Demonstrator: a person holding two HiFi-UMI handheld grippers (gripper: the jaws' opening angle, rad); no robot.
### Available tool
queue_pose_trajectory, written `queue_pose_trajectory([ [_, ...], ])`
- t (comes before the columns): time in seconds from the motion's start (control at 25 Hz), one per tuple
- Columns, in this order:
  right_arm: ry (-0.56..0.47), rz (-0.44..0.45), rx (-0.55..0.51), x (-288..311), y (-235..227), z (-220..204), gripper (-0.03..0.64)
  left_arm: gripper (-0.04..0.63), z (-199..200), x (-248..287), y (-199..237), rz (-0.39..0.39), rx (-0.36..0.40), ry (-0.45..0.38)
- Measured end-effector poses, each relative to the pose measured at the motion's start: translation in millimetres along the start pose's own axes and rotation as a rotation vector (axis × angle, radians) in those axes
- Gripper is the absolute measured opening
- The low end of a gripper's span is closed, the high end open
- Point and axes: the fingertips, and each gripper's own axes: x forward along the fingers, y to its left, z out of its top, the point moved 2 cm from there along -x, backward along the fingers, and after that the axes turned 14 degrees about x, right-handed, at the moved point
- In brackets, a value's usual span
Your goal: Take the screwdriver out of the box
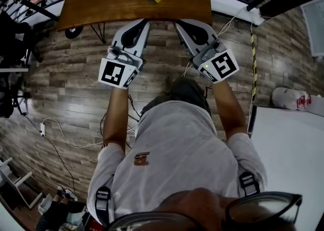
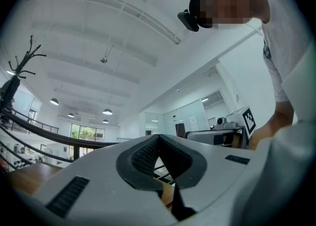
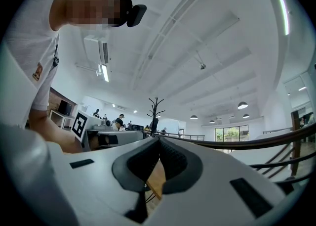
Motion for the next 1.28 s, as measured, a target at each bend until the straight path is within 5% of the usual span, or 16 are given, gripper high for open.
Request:
queue_pose_trajectory([
  [0.48,-0.008,0.003,0.001,35.8,-62.2,-6.0,0.032,0.02,-33.0,48.6,39.0,-0.002,0.012,0.005],
  [1.28,0.035,0.029,0.042,134.2,-266.2,-19.1,0.032,0.02,-135.3,210.0,145.8,0.016,0.013,0.069],
])
